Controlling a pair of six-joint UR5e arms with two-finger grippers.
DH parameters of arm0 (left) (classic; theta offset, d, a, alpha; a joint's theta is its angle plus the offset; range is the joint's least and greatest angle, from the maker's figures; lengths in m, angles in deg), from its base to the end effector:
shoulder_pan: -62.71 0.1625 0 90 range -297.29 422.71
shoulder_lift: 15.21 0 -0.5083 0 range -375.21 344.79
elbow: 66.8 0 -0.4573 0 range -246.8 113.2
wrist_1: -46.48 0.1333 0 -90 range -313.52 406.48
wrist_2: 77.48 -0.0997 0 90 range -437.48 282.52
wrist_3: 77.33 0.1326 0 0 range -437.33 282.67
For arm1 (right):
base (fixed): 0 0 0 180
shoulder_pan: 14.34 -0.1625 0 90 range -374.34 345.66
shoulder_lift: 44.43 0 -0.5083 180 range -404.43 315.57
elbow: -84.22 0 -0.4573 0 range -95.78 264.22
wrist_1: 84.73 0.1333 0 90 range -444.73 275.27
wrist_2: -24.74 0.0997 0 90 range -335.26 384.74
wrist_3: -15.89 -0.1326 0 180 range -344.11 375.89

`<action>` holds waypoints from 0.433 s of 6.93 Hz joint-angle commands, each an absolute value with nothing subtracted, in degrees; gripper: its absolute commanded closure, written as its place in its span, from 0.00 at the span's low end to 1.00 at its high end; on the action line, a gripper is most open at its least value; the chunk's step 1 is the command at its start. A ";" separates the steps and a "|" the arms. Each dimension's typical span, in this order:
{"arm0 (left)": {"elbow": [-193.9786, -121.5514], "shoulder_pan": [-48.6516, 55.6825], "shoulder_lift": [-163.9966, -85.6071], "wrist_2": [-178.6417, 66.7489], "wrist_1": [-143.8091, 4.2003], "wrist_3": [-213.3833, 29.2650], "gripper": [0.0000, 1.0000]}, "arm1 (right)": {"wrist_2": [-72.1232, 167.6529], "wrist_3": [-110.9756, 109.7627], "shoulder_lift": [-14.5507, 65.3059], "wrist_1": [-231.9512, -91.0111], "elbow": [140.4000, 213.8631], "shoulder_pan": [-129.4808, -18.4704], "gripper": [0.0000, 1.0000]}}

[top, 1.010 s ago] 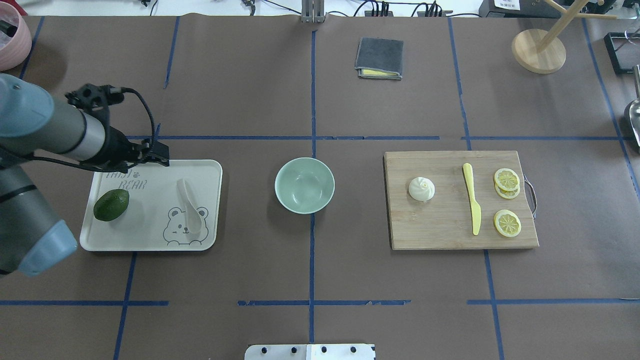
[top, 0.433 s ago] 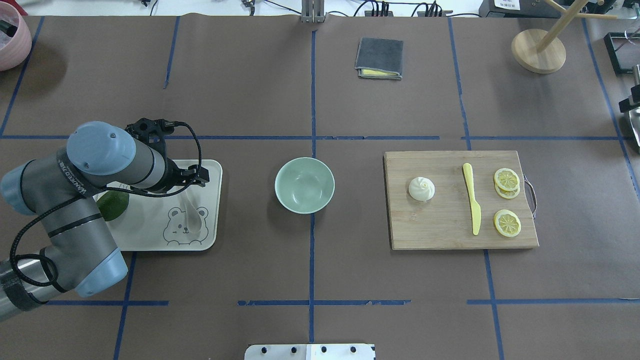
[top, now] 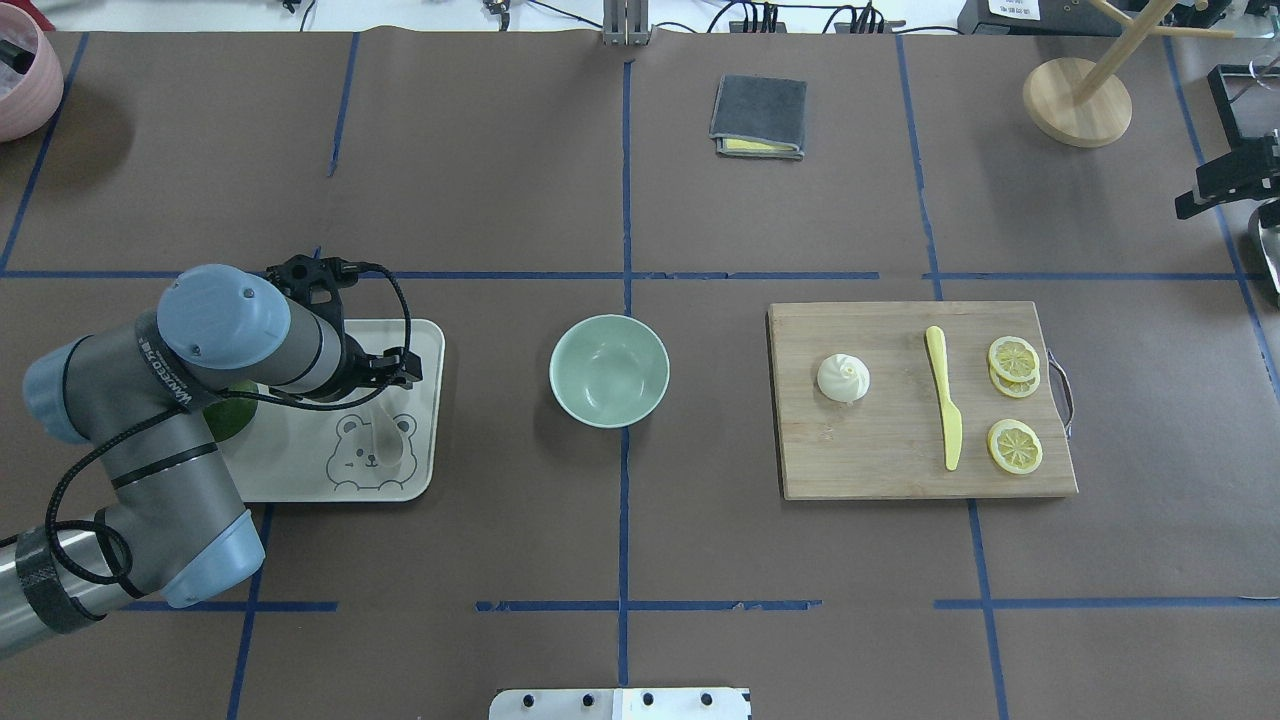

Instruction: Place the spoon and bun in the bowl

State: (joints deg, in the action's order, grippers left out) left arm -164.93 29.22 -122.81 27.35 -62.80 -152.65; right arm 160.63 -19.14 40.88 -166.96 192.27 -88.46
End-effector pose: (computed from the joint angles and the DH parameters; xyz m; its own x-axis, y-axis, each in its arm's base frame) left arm 0.5513 -0.4839 0.4686 0.6673 -0.1478 -0.7300 0.2205 0.9754 0.0042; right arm -0.1265 -0.5837 0.5212 0.6018 0.0326 0.7979 -0.1340 0.9891 0.0606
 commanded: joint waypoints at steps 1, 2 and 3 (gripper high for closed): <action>-164.88 29.66 -122.70 26.85 -62.77 -152.56 0.17 | 160.45 -23.64 39.42 -166.91 193.20 -86.25 0.00; -164.97 29.58 -122.52 26.93 -62.77 -152.48 0.32 | 160.27 -23.83 39.16 -166.91 193.47 -85.98 0.00; -165.32 29.58 -122.35 26.93 -62.77 -152.39 0.49 | 160.18 -23.92 39.07 -166.91 193.65 -85.19 0.00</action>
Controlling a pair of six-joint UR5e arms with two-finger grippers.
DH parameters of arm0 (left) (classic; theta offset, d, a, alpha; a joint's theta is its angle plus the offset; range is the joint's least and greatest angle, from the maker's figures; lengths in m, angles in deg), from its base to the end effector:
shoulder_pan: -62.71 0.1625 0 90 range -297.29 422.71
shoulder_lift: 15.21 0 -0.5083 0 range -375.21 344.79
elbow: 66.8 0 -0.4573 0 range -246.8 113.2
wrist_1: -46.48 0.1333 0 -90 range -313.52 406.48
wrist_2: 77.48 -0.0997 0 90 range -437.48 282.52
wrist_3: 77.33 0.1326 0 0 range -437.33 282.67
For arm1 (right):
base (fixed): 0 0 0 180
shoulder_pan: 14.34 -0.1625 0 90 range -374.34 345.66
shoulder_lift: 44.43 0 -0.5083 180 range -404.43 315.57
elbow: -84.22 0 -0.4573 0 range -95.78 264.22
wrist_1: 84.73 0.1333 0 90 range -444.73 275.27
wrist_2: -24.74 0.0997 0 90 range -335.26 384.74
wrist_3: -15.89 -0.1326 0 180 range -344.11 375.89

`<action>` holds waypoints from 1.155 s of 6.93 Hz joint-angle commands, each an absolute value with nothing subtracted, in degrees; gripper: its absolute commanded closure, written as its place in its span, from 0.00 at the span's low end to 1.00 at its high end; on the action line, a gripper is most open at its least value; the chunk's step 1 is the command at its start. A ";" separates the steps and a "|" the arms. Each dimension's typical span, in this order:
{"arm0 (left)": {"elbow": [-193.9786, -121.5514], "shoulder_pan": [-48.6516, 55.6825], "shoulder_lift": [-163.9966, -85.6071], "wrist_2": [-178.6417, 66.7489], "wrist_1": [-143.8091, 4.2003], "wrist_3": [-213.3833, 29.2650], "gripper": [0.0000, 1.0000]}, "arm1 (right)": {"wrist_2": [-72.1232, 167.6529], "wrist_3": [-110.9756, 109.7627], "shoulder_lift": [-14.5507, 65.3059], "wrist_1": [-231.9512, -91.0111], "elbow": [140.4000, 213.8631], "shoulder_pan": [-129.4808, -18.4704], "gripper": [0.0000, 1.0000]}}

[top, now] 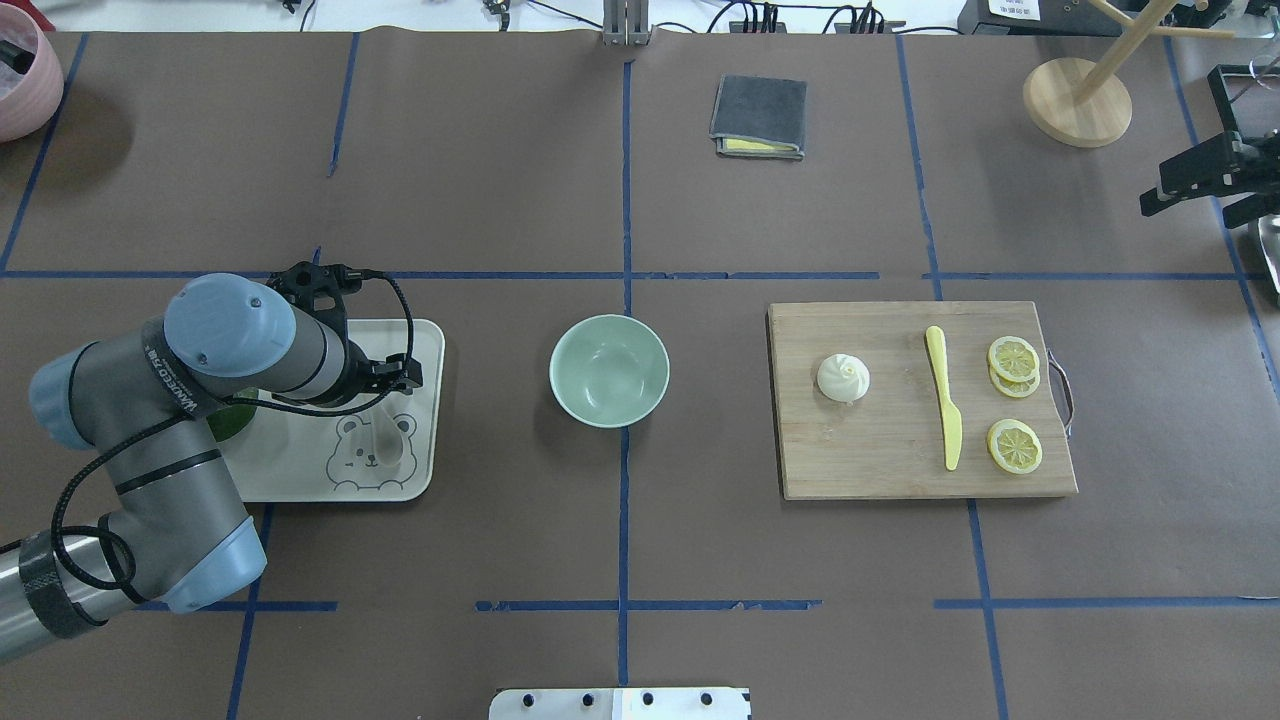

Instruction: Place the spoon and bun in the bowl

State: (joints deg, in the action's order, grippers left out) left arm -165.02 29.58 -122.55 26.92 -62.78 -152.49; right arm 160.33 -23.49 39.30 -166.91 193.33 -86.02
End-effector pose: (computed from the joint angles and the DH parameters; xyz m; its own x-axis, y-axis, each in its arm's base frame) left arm 0.5526 -0.4804 0.4712 0.6722 -0.1425 -0.7266 0.2177 0.9760 0.0100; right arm -0.1529 -0.5845 0.4948 0.5853 0.0469 0.8094 -0.1402 0.9891 0.0440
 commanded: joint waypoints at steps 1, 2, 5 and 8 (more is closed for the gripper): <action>-165.58 29.58 -122.35 26.93 -62.69 -152.39 0.65 | 160.10 -23.92 39.07 -166.91 193.82 -84.40 0.00; -165.58 29.58 -122.35 26.93 -62.60 -152.56 0.81 | 160.01 -25.22 38.98 -166.91 193.91 -83.70 0.00; -166.11 29.31 -122.52 27.02 -62.25 -152.65 1.00 | 156.60 -29.97 36.00 -166.91 193.91 -79.23 0.00; -169.97 25.74 -122.96 27.37 -57.69 -152.04 1.00 | 148.17 -41.64 30.30 -166.83 193.48 -67.56 0.00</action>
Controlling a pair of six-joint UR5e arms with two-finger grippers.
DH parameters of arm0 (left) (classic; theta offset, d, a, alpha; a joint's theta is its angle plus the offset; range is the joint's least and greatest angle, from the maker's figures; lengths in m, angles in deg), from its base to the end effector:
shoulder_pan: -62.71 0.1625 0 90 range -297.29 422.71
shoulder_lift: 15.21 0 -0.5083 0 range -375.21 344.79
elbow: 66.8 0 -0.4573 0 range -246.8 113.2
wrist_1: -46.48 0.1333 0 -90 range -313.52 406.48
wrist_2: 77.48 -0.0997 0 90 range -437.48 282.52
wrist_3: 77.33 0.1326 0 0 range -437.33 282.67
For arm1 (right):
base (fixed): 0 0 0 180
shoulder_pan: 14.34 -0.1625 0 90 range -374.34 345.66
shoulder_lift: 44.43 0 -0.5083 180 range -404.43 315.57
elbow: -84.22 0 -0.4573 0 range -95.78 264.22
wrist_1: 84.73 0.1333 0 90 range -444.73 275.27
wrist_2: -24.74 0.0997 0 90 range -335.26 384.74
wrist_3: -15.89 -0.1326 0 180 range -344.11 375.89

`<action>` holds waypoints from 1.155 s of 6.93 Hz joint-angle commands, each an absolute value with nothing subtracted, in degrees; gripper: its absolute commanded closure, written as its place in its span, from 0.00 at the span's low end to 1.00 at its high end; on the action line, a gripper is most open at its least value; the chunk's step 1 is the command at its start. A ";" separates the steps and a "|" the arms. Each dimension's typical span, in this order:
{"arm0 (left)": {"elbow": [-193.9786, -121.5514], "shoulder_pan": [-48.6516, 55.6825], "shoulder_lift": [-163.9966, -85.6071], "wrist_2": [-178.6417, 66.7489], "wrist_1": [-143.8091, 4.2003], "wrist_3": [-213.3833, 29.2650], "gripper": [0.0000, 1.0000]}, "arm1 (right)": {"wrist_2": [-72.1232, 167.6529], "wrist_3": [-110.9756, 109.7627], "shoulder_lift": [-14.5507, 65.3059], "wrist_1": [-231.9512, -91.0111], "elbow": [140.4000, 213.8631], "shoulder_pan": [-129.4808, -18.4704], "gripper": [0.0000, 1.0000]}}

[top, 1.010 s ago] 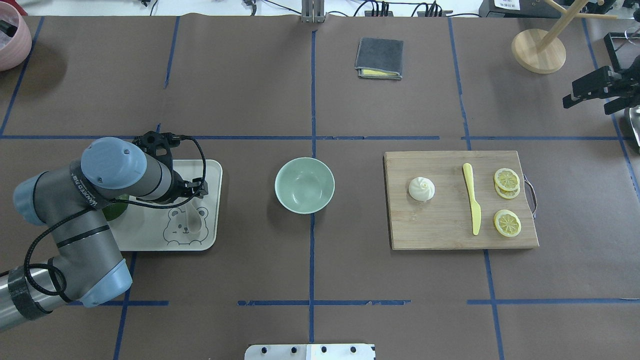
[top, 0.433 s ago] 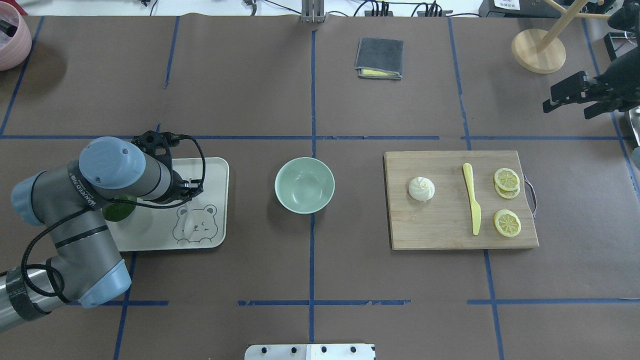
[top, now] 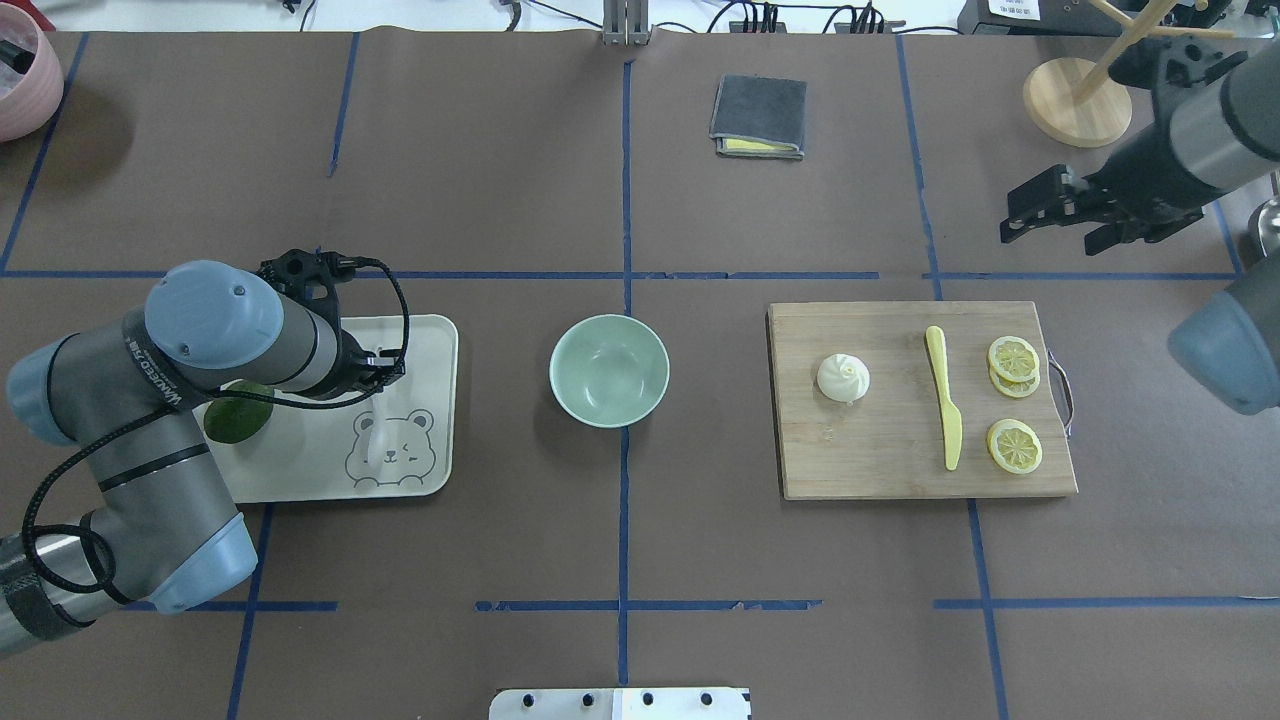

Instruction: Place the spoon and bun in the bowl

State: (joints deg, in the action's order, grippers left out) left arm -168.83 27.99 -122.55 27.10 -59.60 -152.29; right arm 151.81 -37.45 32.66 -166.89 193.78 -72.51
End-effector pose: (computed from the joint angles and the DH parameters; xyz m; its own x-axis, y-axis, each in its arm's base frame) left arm 0.5278 -0.4873 0.4424 0.6616 -0.1529 -0.7341 0.2403 0.9706 0.0144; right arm -0.2942 -0.5752 0.4286 0.6046 0.0707 0.7934 -0.1387 0.9902 0.0175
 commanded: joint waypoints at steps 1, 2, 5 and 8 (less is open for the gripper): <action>-170.15 22.49 -124.35 28.68 -57.68 -151.77 1.00 | 144.49 -43.59 29.41 -166.82 193.04 -63.43 0.00; -170.15 20.28 -126.11 32.61 -57.59 -151.86 1.00 | 141.06 -44.04 28.96 -166.82 192.86 -60.26 0.00; -169.89 18.94 -130.42 34.84 -57.59 -155.70 1.00 | 134.36 -49.22 27.47 -166.82 191.37 -51.12 0.00; -168.75 19.90 -133.51 34.76 -57.94 -161.09 1.00 | 132.85 -49.23 23.60 -166.74 185.23 -48.80 0.00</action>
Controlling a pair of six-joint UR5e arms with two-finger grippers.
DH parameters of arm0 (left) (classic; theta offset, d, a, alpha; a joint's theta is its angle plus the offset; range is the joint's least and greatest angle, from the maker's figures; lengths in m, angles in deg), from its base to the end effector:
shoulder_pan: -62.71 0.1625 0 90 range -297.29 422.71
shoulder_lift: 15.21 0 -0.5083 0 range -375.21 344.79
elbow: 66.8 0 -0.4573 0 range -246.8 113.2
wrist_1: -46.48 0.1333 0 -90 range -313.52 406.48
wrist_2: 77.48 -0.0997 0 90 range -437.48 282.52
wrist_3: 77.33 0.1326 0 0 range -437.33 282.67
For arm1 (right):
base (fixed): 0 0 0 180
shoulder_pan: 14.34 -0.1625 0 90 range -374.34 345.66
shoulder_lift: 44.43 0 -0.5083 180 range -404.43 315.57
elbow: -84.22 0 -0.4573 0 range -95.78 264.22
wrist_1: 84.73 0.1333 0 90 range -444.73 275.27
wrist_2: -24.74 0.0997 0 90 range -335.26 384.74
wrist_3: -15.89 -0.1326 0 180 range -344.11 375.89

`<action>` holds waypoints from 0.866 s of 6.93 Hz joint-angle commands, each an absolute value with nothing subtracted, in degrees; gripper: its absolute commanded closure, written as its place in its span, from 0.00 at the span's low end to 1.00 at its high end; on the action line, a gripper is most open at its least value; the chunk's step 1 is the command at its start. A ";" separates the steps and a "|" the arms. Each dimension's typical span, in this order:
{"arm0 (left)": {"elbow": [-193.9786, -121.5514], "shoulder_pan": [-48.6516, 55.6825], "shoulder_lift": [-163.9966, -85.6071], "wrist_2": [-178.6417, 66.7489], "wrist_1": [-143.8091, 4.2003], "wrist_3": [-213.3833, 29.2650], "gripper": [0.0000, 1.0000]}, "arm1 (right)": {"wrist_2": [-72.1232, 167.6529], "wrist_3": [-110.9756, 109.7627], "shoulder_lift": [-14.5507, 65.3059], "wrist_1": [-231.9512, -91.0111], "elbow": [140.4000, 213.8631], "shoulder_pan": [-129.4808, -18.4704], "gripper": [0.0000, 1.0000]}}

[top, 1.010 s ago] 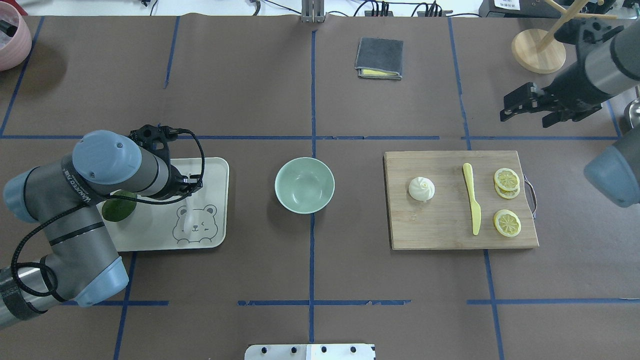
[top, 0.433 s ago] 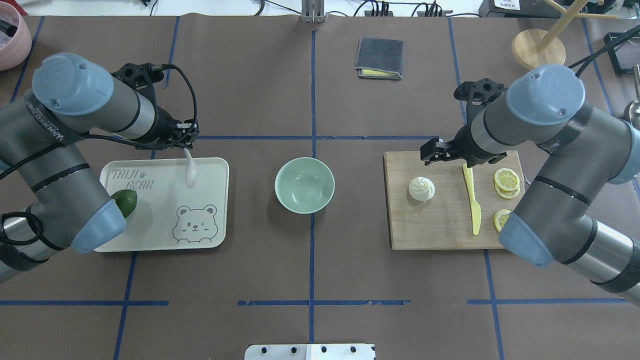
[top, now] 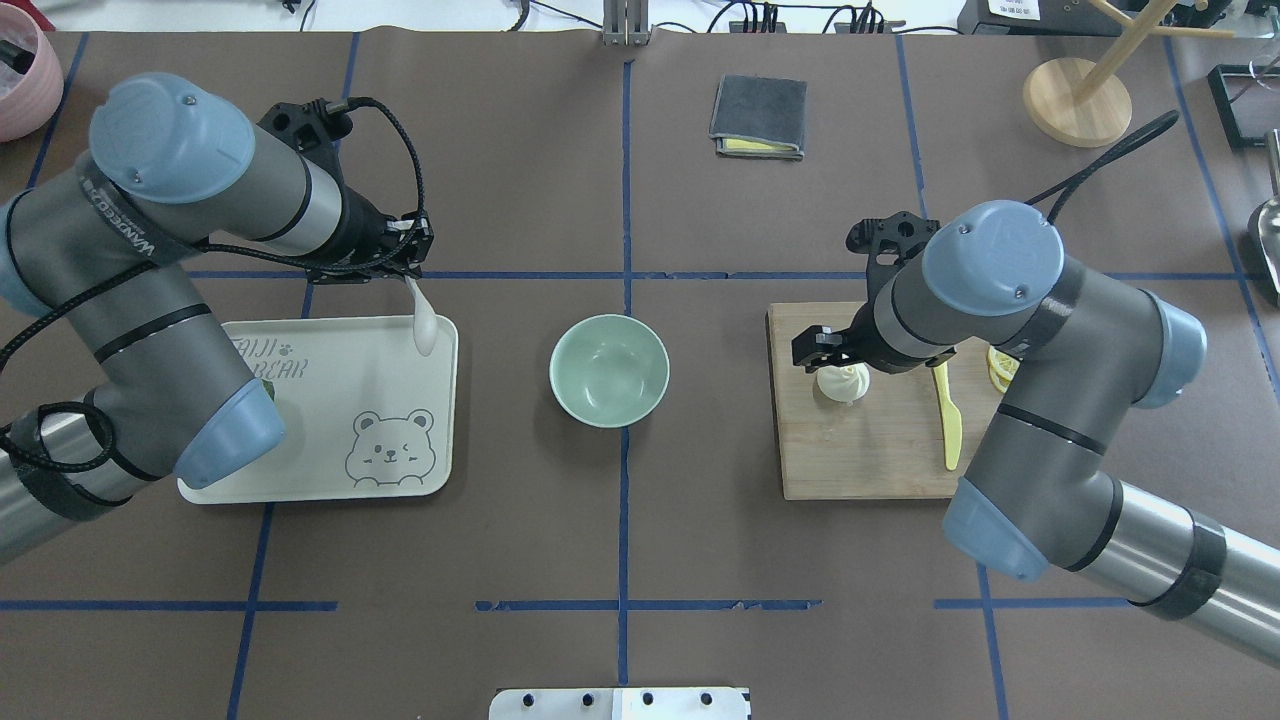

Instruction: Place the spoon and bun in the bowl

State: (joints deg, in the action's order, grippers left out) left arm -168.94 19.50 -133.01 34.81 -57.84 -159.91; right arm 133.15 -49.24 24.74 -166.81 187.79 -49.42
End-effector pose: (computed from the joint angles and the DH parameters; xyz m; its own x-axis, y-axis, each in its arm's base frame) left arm 0.4865 -0.5709 0.3093 0.4750 -0.2823 -0.8335 0.3507 0.9294 -0.1149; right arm -0.5338 -0.4866 0.4051 0.7051 0.0076 0.7090 -0.0824 0.9940 0.0713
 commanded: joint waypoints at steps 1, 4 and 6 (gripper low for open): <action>-168.75 20.17 -133.77 34.58 -58.03 -161.09 1.00 | 132.85 -49.06 23.68 -166.82 184.69 -48.88 0.01; -167.61 21.48 -135.69 34.41 -58.11 -163.88 1.00 | 132.94 -49.14 23.86 -166.82 184.77 -49.58 0.47; -164.11 22.97 -139.56 34.23 -58.29 -167.93 1.00 | 133.02 -48.53 24.04 -166.82 184.77 -50.03 1.00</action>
State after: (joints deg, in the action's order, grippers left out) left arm -166.05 21.84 -137.39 34.34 -58.22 -165.51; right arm 132.99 -48.70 23.99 -166.83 184.76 -49.79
